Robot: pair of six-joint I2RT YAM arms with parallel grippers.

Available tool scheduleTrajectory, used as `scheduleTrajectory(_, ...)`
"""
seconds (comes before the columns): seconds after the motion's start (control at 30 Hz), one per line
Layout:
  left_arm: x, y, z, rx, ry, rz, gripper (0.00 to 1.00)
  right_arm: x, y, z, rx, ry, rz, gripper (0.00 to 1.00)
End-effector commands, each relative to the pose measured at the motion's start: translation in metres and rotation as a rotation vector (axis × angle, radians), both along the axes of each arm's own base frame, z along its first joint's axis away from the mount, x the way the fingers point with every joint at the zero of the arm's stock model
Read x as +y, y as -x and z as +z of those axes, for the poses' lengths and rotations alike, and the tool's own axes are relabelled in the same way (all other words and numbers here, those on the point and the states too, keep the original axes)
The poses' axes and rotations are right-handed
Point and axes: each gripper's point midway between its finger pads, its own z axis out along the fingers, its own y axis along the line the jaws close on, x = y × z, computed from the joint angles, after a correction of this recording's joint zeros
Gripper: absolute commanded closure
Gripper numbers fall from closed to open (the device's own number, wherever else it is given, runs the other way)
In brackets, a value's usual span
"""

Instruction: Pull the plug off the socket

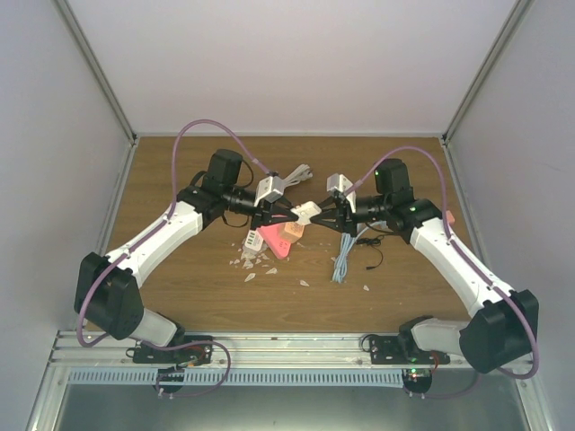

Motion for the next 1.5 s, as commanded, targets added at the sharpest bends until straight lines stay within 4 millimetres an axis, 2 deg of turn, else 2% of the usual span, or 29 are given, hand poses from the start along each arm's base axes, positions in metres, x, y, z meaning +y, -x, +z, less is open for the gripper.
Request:
scheduleTrajectory(0.0, 0.003, 0.006, 0.011, -0.047, 0.029, -0.023, 1.00, -0.006, 0.002, 0.000, 0.028, -0.008, -0.001, 0.77)
scheduleTrajectory(0.1, 0.004, 0.007, 0.009, -0.052, 0.024, -0.027, 1.00, -0.008, 0.003, 0.000, 0.036, -0.015, 0.004, 0.84)
scheduleTrajectory(0.2, 0.004, 0.007, 0.007, -0.054, 0.019, -0.030, 0.99, -0.008, 0.004, 0.001, 0.038, -0.021, 0.010, 0.94)
scheduleTrajectory(0.23, 0.004, 0.007, 0.007, -0.055, 0.019, -0.032, 0.94, -0.008, 0.004, 0.002, 0.037, -0.023, 0.012, 0.99)
scheduleTrajectory(0.4, 0.006, 0.013, 0.017, -0.057, 0.031, -0.055, 0.53, -0.009, 0.009, 0.004, 0.002, -0.019, 0.030, 0.99)
scheduleTrajectory(0.47, 0.011, 0.015, 0.025, -0.077, 0.036, -0.069, 0.47, -0.010, 0.012, 0.003, -0.016, -0.015, 0.041, 0.99)
scheduleTrajectory(0.63, 0.030, 0.000, 0.044, -0.075, 0.067, -0.032, 0.44, -0.011, 0.022, -0.001, -0.065, 0.002, 0.081, 0.99)
scheduleTrajectory(0.77, 0.029, -0.016, 0.039, -0.034, 0.036, 0.035, 0.45, -0.008, 0.030, -0.001, -0.101, 0.009, 0.109, 0.99)
scheduleTrajectory(0.87, 0.024, -0.020, 0.035, 0.002, 0.015, 0.049, 0.46, -0.004, 0.035, -0.003, -0.119, 0.019, 0.124, 0.99)
scheduleTrajectory(1.13, 0.000, 0.002, 0.030, -0.033, -0.026, 0.001, 0.46, -0.001, 0.036, -0.002, -0.125, 0.020, 0.120, 0.99)
scheduleTrajectory(1.47, -0.015, 0.022, 0.017, -0.056, -0.074, -0.046, 0.47, 0.000, 0.033, 0.004, -0.115, 0.004, 0.105, 0.99)
